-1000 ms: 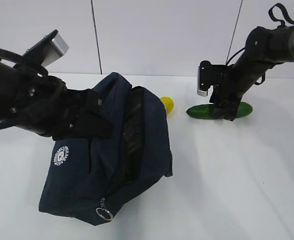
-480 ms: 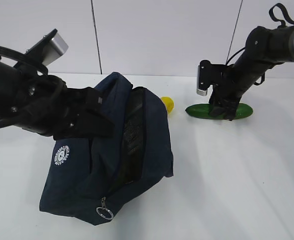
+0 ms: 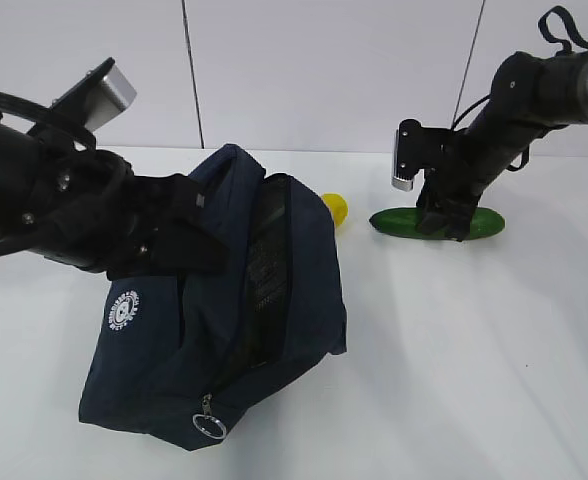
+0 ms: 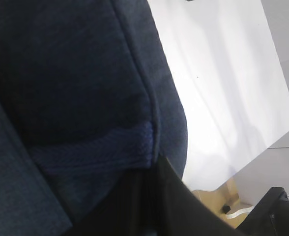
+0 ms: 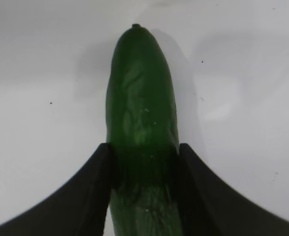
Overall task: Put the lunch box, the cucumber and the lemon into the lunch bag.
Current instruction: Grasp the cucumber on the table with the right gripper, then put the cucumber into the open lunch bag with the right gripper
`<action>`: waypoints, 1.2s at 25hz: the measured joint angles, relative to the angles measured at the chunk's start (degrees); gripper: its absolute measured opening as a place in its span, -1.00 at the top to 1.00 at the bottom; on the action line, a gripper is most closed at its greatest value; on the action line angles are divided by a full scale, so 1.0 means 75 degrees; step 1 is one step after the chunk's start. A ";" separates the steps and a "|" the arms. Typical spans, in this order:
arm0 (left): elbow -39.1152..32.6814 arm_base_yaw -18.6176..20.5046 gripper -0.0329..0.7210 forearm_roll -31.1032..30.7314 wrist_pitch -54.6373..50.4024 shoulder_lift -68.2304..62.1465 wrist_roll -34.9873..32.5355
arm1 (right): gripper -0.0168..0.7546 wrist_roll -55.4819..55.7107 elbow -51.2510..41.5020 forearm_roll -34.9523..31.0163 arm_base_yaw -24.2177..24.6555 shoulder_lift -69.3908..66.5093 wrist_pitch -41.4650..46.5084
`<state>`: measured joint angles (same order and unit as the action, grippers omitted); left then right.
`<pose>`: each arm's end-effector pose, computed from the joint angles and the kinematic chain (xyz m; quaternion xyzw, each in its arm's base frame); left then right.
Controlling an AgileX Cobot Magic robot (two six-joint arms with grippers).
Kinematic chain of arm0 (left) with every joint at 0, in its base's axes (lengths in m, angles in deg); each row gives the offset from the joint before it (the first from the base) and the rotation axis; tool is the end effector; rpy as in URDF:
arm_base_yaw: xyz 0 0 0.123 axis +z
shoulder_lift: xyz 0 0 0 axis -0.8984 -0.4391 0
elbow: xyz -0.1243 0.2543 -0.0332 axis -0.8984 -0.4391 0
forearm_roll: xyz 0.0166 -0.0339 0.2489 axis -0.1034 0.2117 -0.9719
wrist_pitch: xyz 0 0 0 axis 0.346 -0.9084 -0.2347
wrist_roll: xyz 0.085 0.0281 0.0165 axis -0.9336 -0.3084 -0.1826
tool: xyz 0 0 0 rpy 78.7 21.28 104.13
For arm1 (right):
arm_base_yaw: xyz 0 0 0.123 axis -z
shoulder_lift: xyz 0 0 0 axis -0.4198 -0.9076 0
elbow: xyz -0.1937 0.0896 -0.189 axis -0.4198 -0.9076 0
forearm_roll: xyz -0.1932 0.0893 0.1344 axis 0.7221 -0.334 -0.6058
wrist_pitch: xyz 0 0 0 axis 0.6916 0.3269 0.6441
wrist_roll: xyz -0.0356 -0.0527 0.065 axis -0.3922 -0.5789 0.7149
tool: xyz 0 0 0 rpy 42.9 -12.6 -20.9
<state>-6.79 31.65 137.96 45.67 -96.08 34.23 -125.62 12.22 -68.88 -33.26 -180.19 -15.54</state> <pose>0.2217 -0.1862 0.2552 0.1136 0.9052 -0.3545 0.2049 0.4772 0.0868 0.1416 -0.6537 0.7257 -0.0336 0.2119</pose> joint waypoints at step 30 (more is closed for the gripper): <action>0.0000 0.0000 0.88 0.0195 0.0413 0.0000 0.0000 | 0.17 0.7301 0.0013 -0.0467 0.0000 0.1613 0.2153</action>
<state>-6.79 31.65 139.43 48.77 -96.08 34.23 -70.87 12.32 -72.38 -33.26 -168.09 0.61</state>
